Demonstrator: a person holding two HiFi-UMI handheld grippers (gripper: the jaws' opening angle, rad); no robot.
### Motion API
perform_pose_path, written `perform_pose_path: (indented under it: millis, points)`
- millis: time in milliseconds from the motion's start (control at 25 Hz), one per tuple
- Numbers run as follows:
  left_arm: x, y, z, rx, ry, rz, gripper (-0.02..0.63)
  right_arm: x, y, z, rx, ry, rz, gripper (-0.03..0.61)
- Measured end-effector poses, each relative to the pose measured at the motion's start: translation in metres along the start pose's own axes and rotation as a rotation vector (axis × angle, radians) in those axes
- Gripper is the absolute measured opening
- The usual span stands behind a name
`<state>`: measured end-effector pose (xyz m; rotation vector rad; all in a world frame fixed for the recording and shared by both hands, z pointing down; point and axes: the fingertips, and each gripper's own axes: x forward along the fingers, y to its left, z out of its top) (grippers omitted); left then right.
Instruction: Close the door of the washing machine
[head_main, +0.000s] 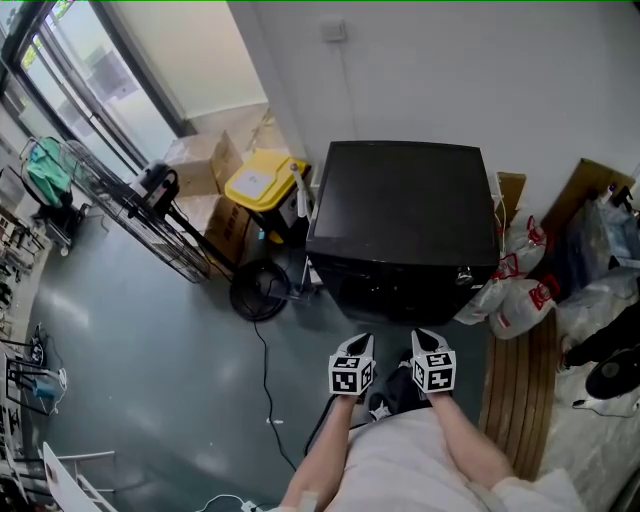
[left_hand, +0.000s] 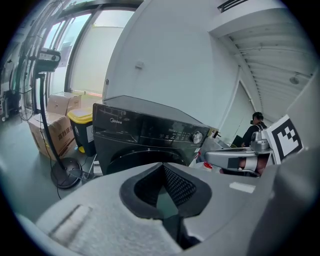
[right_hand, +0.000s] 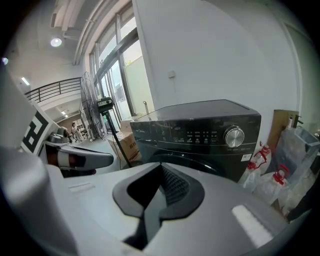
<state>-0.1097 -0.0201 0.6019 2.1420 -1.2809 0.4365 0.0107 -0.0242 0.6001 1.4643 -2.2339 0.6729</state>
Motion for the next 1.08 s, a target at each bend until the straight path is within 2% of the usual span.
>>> perform_pose_path:
  millis: [1080]
  points:
    - [0.002, 0.004, -0.011, -0.019, 0.025, 0.002, 0.004, -0.002, -0.006, -0.008, 0.036, 0.004, -0.009, 0.002]
